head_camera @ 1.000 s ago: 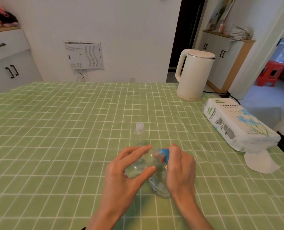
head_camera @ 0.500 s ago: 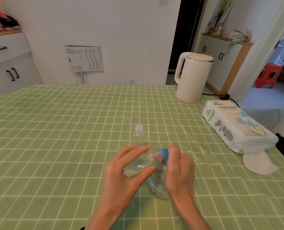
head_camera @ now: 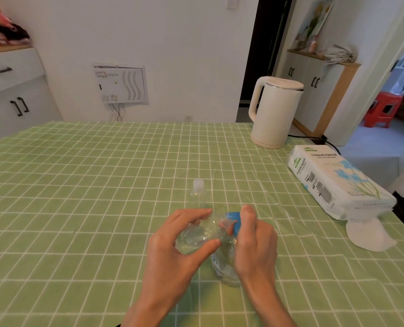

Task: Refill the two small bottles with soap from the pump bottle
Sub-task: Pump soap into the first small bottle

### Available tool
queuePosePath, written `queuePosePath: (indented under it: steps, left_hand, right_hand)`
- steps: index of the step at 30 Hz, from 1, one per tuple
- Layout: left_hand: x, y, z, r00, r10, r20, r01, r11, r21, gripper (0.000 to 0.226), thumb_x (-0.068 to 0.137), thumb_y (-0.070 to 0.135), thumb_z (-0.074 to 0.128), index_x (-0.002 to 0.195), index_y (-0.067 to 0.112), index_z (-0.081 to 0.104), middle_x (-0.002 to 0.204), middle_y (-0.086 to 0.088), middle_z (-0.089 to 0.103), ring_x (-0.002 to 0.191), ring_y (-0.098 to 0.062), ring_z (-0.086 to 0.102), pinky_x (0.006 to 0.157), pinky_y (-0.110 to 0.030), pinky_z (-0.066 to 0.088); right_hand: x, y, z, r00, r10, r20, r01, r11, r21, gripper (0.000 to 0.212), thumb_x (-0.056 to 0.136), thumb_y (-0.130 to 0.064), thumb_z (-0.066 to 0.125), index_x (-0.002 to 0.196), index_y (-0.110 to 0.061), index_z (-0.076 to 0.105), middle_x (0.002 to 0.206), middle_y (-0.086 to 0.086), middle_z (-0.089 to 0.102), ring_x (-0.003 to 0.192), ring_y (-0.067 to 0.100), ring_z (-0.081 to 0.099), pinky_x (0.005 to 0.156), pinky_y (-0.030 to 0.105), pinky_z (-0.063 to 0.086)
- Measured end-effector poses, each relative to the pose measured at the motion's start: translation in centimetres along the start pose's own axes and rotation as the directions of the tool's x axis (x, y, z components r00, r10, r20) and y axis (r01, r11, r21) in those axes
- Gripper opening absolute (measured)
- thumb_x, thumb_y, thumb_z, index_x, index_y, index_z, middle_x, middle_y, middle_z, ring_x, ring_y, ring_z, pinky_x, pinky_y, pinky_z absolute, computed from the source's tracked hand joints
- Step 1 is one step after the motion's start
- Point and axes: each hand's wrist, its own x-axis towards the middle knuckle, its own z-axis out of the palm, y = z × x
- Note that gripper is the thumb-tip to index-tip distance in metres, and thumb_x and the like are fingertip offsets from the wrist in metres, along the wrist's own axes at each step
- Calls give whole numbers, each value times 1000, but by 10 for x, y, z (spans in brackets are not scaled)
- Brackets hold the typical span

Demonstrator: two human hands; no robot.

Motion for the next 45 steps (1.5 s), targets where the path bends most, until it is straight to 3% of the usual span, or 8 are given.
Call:
queuePosePath:
  steps: [5, 10, 18, 23, 31, 36, 41, 45]
  left_hand:
    - [1, 0, 0, 1000, 17, 0, -17, 1000, 24, 44, 74, 40, 85, 116, 40, 76, 113, 16, 75, 113, -11, 70, 94, -10, 48]
    - [0, -4, 0, 1000, 21, -3, -21, 998, 66, 46, 72, 29, 88, 117, 35, 77, 112, 16, 74, 112, -10, 70, 95, -12, 49]
    - [1, 0, -1, 1000, 13, -15, -13, 999, 34, 44, 74, 45, 82, 116, 38, 76, 114, 15, 75, 112, -11, 70, 95, -13, 49]
    - [2, 1, 0, 999, 31, -13, -30, 999, 45, 44, 75, 44, 82, 118, 38, 76, 115, 15, 74, 113, -11, 70, 95, -14, 50]
    - [0, -3, -1, 1000, 21, 3, -21, 998, 58, 45, 75, 46, 82, 119, 42, 76, 117, 15, 73, 116, -14, 70, 97, -20, 53]
    - [1, -1, -1, 1000, 29, -8, -28, 999, 30, 45, 75, 45, 82, 119, 41, 76, 117, 15, 74, 116, -11, 70, 97, -15, 51]
    - [3, 0, -2, 999, 43, -6, -43, 998, 39, 47, 76, 44, 82, 122, 41, 75, 117, 15, 73, 112, -12, 71, 95, -13, 50]
    - [2, -1, -3, 999, 50, -10, -49, 998, 44, 46, 76, 45, 82, 122, 41, 75, 116, 15, 73, 111, -11, 71, 95, -11, 49]
  right_hand:
    - [1, -1, -1, 999, -52, 13, 52, 998, -29, 71, 84, -56, 26, 57, -5, 67, 60, 6, 72, 55, 18, 62, 62, 37, 47]
    - [-1, -5, -2, 996, -87, 0, 87, 996, -32, 51, 81, -52, 29, 47, -16, 42, 50, 6, 54, 45, 14, 39, 48, 30, 32]
    - [-4, -6, 0, 997, -72, -20, 71, 997, -23, 67, 95, -64, 24, 41, -38, 55, 35, -15, 42, 38, 7, 45, 47, 19, 31]
    - [-1, -2, 0, 999, -50, 15, 50, 999, -6, 78, 90, -64, 23, 51, -14, 67, 49, 0, 65, 45, 16, 54, 55, 41, 45]
    - [0, -2, -1, 996, -83, 12, 84, 996, -27, 59, 81, -53, 28, 52, -8, 53, 54, 7, 63, 48, 14, 47, 50, 33, 36]
    - [-3, -4, -1, 997, -74, -2, 74, 997, -21, 64, 93, -61, 26, 42, -29, 49, 37, -9, 40, 38, 9, 38, 44, 22, 31]
    - [-5, -6, 0, 996, -87, -21, 86, 995, -41, 66, 95, -64, 22, 42, -46, 57, 37, -18, 45, 41, 4, 49, 49, 21, 30]
    - [-3, -4, 0, 995, -93, -18, 93, 995, -24, 62, 93, -59, 25, 43, -40, 57, 38, -19, 49, 41, 4, 49, 49, 21, 30]
